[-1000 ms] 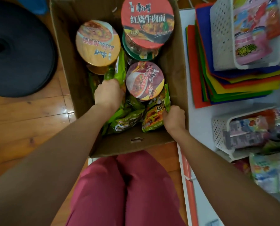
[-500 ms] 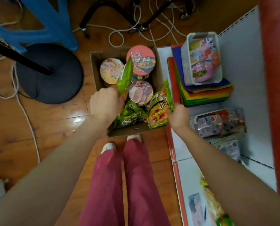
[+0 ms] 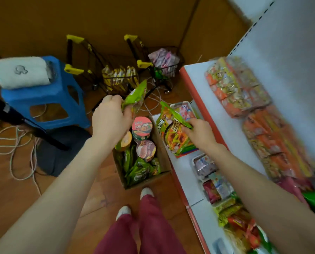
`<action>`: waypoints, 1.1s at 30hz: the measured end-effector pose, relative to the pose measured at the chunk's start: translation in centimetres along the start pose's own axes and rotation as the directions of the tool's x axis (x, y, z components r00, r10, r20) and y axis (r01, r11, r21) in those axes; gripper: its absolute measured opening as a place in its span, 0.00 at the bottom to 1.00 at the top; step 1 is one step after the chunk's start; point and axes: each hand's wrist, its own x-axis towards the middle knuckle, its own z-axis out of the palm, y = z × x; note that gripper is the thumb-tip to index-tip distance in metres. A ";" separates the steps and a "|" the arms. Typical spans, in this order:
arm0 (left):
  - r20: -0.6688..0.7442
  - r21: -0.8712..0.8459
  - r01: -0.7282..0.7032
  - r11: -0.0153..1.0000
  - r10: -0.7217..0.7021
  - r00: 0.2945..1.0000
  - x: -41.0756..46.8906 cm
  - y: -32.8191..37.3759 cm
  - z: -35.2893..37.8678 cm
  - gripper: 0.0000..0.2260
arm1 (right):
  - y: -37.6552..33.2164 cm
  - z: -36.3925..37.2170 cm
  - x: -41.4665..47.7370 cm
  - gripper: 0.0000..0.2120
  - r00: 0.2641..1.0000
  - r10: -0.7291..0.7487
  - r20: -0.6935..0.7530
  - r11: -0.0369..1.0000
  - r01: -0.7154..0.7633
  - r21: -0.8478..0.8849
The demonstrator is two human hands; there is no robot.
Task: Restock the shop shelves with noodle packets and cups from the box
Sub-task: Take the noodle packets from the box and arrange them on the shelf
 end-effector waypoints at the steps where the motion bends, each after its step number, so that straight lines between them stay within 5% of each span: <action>1: -0.029 -0.041 -0.030 0.999 0.029 0.999 0.3 0.8 -1.2 0.10 | -0.6 -1.7 -0.5 0.12 0.999 -0.014 -0.041 1.000 0.015 0.004; 10: -0.243 -0.208 -0.276 0.938 0.224 0.944 3.5 10.0 -9.9 0.09 | -3.7 -16.0 -6.4 0.10 0.933 -0.065 -0.353 0.998 0.052 -0.046; 15: -0.324 -0.242 -0.378 0.894 0.293 0.900 4.0 14.9 -12.9 0.09 | -4.3 -23.7 -9.4 0.09 0.828 -0.090 -0.554 0.992 0.028 -0.121; 23: -0.377 -0.259 -0.482 0.837 0.372 0.848 4.6 22.3 -15.0 0.10 | -3.2 -37.5 -13.0 0.11 0.497 0.123 -0.859 0.959 0.163 0.231; 27: -0.404 -0.262 -0.529 0.807 0.406 0.819 4.9 25.3 -15.3 0.10 | -0.4 -42.0 -13.0 0.17 0.364 0.161 -0.917 0.974 0.089 0.207; 30: -0.425 -0.260 -0.537 0.803 0.404 0.810 5.2 27.5 -15.4 0.10 | 2.0 -44.5 -12.7 0.14 0.356 0.114 -0.928 0.993 -0.010 0.118; 33: -0.453 -0.241 -0.549 0.800 0.407 0.793 5.6 29.7 -15.3 0.10 | 4.3 -46.5 -11.9 0.13 0.451 0.072 -0.890 0.992 -0.129 0.015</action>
